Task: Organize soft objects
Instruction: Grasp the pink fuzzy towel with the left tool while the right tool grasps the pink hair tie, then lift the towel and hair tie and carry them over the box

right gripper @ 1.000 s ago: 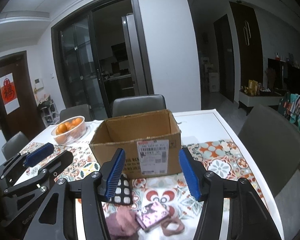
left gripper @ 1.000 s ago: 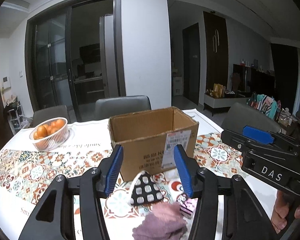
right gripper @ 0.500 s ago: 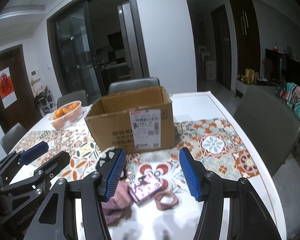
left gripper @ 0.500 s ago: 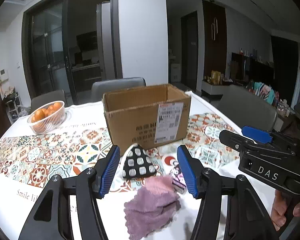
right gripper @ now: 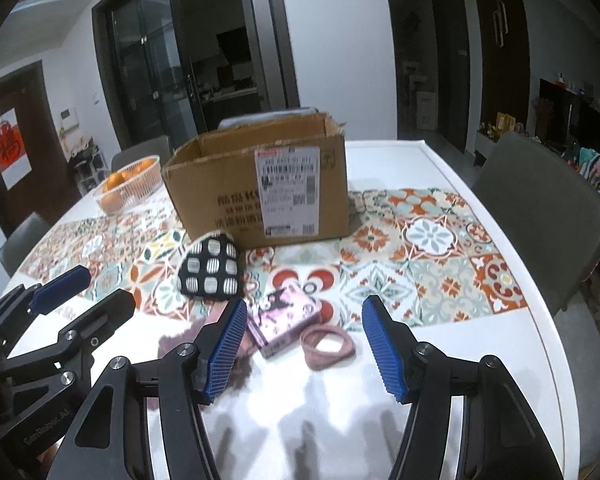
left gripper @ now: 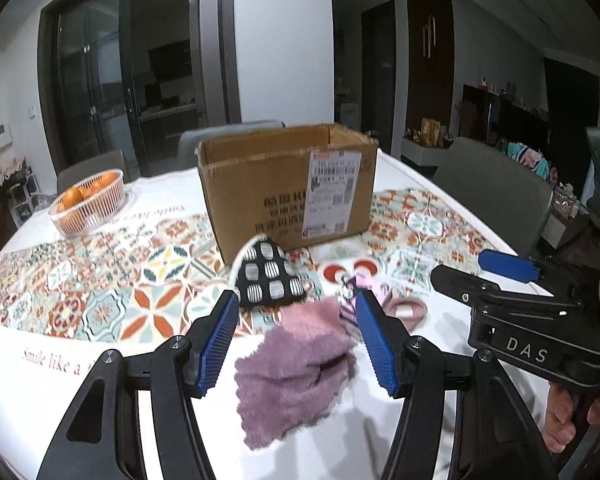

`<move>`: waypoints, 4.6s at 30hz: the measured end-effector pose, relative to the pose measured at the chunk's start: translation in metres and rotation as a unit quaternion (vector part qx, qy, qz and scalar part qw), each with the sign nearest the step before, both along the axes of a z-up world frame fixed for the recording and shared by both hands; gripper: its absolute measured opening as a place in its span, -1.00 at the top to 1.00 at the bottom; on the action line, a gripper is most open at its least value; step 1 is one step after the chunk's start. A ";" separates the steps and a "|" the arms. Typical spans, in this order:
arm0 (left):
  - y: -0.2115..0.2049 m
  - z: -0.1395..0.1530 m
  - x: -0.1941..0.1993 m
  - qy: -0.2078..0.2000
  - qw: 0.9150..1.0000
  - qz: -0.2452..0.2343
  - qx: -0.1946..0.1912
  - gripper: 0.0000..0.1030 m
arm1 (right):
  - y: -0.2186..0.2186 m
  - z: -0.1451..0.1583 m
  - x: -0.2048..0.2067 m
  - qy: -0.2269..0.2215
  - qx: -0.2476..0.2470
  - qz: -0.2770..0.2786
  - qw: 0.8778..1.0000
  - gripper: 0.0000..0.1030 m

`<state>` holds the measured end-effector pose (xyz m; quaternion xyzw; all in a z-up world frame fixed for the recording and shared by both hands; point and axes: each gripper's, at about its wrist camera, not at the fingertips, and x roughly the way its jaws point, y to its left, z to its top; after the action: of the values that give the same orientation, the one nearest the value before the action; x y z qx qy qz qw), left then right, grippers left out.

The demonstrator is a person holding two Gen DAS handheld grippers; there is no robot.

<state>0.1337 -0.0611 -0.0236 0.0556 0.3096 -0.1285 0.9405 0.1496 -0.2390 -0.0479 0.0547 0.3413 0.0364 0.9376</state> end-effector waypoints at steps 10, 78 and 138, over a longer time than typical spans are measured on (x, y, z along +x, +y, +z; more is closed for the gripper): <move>-0.002 -0.034 -0.002 0.040 0.999 -0.006 0.007 -0.22 | 0.000 -0.031 0.001 0.043 -0.008 0.007 0.999 -0.19; 0.004 -0.067 0.034 0.092 0.995 0.001 -0.032 0.69 | 0.009 -0.063 0.020 0.084 0.023 0.012 0.996 0.69; 0.033 0.074 0.060 -0.108 0.990 -0.003 -0.092 0.69 | 0.022 0.071 0.041 -0.114 0.061 0.004 0.992 0.69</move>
<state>0.1941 -0.0285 0.0499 -0.0167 0.1931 -0.1524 0.9691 0.1907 -0.2166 0.0230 0.1063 0.2299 0.0671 0.9651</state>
